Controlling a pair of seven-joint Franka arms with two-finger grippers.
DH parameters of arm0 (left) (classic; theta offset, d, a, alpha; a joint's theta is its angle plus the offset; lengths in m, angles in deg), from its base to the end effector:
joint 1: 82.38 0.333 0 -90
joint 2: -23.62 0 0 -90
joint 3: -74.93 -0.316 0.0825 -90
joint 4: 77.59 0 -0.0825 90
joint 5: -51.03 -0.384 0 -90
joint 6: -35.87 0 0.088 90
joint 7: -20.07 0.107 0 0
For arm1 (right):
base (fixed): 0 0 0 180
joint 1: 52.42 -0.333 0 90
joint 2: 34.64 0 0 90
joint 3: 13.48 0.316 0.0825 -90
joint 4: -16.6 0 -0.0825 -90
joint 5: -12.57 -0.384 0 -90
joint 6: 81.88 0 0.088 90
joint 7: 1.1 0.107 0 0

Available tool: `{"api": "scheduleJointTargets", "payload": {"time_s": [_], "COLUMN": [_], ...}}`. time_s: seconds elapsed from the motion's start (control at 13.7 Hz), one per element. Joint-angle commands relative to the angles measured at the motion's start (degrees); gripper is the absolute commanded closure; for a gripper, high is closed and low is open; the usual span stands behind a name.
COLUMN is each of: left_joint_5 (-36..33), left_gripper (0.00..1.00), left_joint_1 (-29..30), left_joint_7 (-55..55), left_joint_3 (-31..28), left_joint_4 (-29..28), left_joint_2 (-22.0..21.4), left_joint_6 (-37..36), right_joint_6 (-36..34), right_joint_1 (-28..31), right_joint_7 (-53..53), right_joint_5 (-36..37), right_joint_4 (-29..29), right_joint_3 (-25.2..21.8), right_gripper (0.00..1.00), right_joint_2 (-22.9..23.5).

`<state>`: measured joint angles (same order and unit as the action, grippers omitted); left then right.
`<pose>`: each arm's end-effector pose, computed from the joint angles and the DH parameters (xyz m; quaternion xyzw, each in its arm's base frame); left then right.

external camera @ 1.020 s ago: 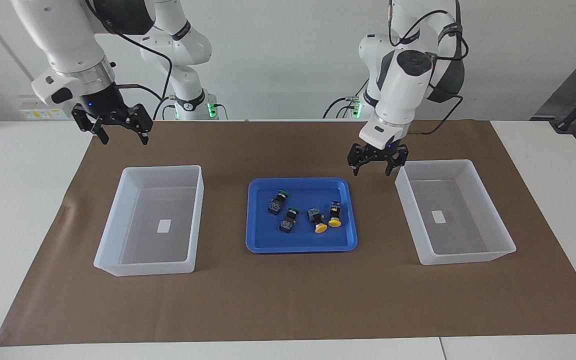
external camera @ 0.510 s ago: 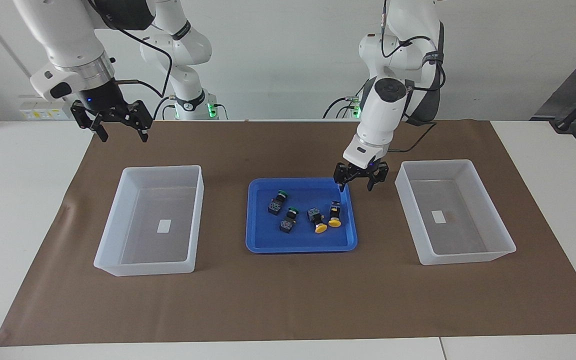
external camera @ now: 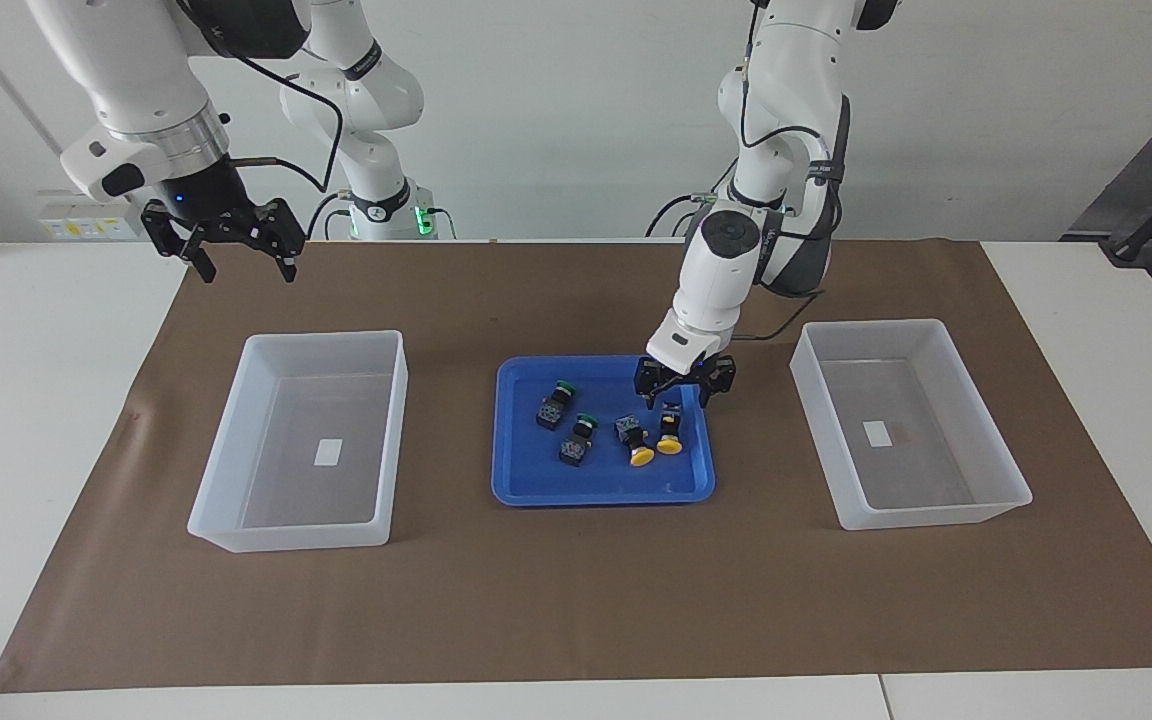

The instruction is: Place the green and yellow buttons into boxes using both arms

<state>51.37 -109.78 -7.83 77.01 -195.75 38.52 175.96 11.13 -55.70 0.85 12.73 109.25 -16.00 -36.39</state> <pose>0.5211 -0.2939 0.3199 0.9980 -0.0107 0.0507 0.0353 0.5499 0.0066 0.6241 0.9998 -0.0103 0.0184 0.0003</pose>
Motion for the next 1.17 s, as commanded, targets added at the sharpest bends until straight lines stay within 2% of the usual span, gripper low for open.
{"api": "scheduleJointTargets", "payload": {"time_s": [0.0,0.15,0.44,0.51,0.58,0.66,0.73,1.09], "left_joint_5": [-1.4,-1.4,-3.3,-4.2,-6.0,-7.1,-7.1,-7.2], "left_gripper": [0.09,0.1,0.35,0.52,0.81,0.97,1.0,1.0], "left_joint_1": [-1.2,-1.9,-1.9,-1.9,-1.9,-1.8,-1.7,0.9], "left_joint_7": [-1.5,-1.6,-1.5,-1.5,-1.6,-1.6,-1.6,-0.9], "left_joint_3": [-0.9,-1.0,-1.0,-1.1,-1.2,-1.2,-1.2,-1.3], "left_joint_4": [1.2,1.1,1.1,1.1,1.3,2.0,2.2,2.3], "left_joint_2": [2.1,2.6,2.6,2.5,2.2,1.7,0.8,-6.8], "left_joint_6": [1.4,1.9,1.1,0.1,-2.1,-3.8,-5.3,-10.8], "right_joint_6": [-0.9,-1.0,-0.9,-0.9,-0.9,-0.9,-1.0,-1.3], "right_joint_1": [0.6,0.7,0.7,0.7,0.7,0.7,0.7,0.6], "right_joint_7": [-1.5,-1.5,-1.5,-1.5,-1.5,-1.5,-1.5,-1.2], "right_joint_5": [-0.4,-0.5,-0.5,-0.6,-0.6,-0.7,-0.7,-1.1], "right_joint_4": [0.1,0.3,1.0,1.1,1.1,1.1,1.1,1.0], "right_joint_3": [0.3,0.3,0.3,0.3,0.3,0.3,0.3,0.6], "right_gripper": [0.0,0.0,0.0,0.0,0.0,0.0,0.0,0.0], "right_joint_2": [-0.6,-0.8,-1.2,-1.2,-1.2,-1.3,-1.3,-1.7]}}
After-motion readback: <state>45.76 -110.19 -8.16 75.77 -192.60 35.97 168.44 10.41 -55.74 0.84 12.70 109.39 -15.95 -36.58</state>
